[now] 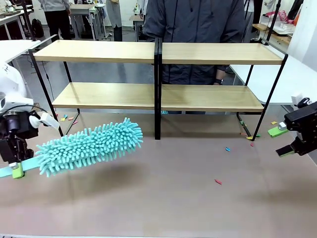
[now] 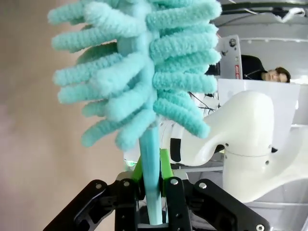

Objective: Clean the shelves.
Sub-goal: Place the Duster on the table.

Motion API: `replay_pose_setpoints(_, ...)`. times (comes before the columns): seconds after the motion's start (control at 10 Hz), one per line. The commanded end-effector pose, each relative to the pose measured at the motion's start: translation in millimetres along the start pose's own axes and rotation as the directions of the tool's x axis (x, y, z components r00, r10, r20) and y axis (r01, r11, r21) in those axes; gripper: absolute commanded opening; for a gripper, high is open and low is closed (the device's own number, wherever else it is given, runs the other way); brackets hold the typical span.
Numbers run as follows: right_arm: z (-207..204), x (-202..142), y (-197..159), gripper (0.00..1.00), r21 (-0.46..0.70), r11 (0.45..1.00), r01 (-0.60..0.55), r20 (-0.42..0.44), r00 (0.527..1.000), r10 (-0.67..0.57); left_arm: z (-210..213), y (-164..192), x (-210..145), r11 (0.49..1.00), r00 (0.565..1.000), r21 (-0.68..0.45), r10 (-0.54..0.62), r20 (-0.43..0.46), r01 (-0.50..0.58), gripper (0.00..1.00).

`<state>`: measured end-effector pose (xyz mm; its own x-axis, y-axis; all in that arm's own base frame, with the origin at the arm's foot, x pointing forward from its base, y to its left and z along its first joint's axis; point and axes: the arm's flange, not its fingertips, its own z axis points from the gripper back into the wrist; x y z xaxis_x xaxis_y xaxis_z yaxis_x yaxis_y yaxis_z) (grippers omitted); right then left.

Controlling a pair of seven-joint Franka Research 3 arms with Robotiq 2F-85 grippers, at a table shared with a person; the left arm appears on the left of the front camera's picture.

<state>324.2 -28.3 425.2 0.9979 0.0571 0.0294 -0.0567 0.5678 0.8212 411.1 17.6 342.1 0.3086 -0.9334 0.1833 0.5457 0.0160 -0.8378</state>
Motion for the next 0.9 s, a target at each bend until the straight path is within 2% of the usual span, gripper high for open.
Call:
replay_pose_setpoints(0.0,5,-2,1,1.0,0.005,1.0,-0.021,0.003,1.0,0.021,5,-12,21,0.991,0.991,0.048,0.126,-0.033,-0.125,0.12)
replay_pose_setpoints(0.2,5,-2,1,1.0,0.005,1.0,-0.021,0.003,1.0,0.021,5,-6,37,0.975,0.97,0.067,0.219,-0.109,-0.212,0.12)
replay_pose_setpoints(0.3,5,-2,1,1.0,0.005,1.0,-0.021,0.003,1.0,0.021,7,-4,39,0.966,0.96,0.077,0.254,-0.115,-0.246,0.62)
replay_pose_setpoints(0.4,5,-2,1,1.0,0.005,1.0,-0.021,0.003,1.0,0.021,12,-8,38,0.962,0.958,0.096,0.266,-0.105,-0.256,0.7)
replay_pose_setpoints(0.5,5,-2,1,1.0,0.005,1.0,-0.021,0.003,1.0,0.021,16,-13,35,0.948,0.952,0.135,0.298,-0.066,-0.287,1.0)
replay_pose_setpoints(0.7,5,-2,1,1.0,0.005,1.0,-0.021,0.003,1.0,0.021,24,-29,23,0.928,0.948,0.195,0.314,0.052,-0.318,1.0)
replay_pose_setpoints(0.8,5,-2,1,1.0,0.005,1.0,-0.021,0.003,1.0,0.021,30,-45,7,0.91,0.937,0.236,0.312,0.155,-0.342,0.95)
